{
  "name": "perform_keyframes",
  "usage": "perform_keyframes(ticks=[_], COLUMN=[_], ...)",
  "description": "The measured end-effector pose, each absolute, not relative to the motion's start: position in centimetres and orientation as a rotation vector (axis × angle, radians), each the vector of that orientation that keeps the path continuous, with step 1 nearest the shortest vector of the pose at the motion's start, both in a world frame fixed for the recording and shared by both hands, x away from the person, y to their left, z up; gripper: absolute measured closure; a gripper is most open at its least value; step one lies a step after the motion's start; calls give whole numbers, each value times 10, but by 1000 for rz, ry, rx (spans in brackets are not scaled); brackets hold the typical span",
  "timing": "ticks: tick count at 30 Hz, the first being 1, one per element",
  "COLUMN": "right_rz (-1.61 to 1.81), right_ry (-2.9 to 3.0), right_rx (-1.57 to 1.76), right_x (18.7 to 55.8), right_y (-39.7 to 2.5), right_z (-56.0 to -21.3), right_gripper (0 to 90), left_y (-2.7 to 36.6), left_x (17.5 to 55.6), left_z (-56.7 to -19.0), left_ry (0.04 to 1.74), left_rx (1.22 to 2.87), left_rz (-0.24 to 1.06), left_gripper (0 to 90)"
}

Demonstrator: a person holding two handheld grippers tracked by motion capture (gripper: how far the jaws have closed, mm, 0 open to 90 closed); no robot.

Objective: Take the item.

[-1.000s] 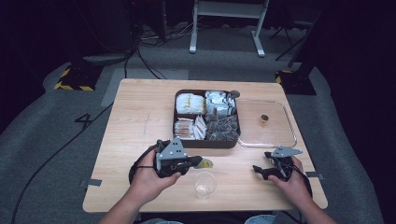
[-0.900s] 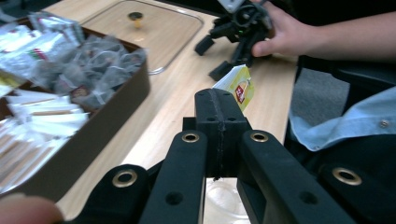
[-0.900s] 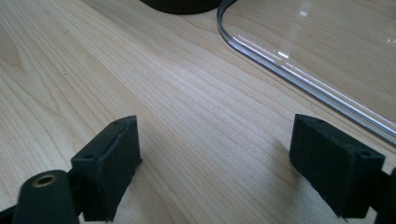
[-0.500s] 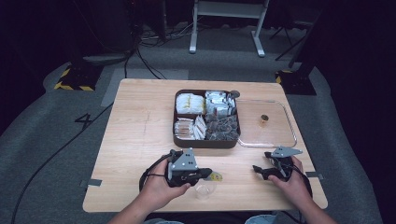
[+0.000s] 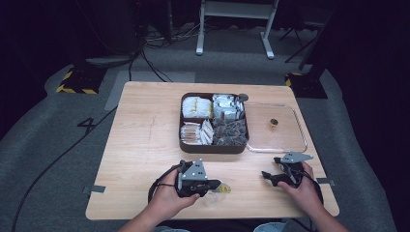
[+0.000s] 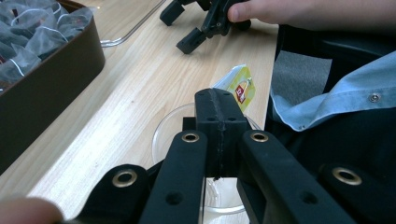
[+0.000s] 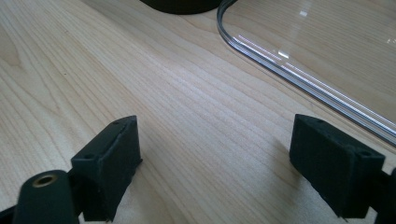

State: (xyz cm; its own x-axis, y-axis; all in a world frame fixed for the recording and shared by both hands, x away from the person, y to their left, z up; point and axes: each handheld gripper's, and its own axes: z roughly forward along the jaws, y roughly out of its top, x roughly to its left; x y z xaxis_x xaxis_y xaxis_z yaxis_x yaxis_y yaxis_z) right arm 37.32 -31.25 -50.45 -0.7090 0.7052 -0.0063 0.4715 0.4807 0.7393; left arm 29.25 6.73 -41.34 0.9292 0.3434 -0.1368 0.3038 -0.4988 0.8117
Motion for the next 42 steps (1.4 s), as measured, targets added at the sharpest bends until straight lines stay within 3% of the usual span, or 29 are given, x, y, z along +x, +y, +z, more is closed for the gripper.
perform_keyframes(ticks=[3,12,16,20,33,42], right_rz=[1065,1066,1066,1069,1082,1084], right_ry=[2421,2422,2422,2424,2449,2452], right_rx=[995,995,995,995,965,958], right_x=[373,373,373,373,377,379], right_y=[-312,-312,-313,-313,-315,-316], right_z=[-505,-505,-505,-504,-504,-504], right_gripper=[165,165,165,166,164,164], left_y=[69,73,77,89,144,170], left_x=[292,290,294,298,313,326], left_z=[-415,-410,-409,-405,-399,-414], left_ry=[469,468,494,526,741,868], left_rx=[2118,2080,2071,2079,2071,2106], left_rz=[41,43,108,204,356,385], left_gripper=[890,615,446,362,345,330])
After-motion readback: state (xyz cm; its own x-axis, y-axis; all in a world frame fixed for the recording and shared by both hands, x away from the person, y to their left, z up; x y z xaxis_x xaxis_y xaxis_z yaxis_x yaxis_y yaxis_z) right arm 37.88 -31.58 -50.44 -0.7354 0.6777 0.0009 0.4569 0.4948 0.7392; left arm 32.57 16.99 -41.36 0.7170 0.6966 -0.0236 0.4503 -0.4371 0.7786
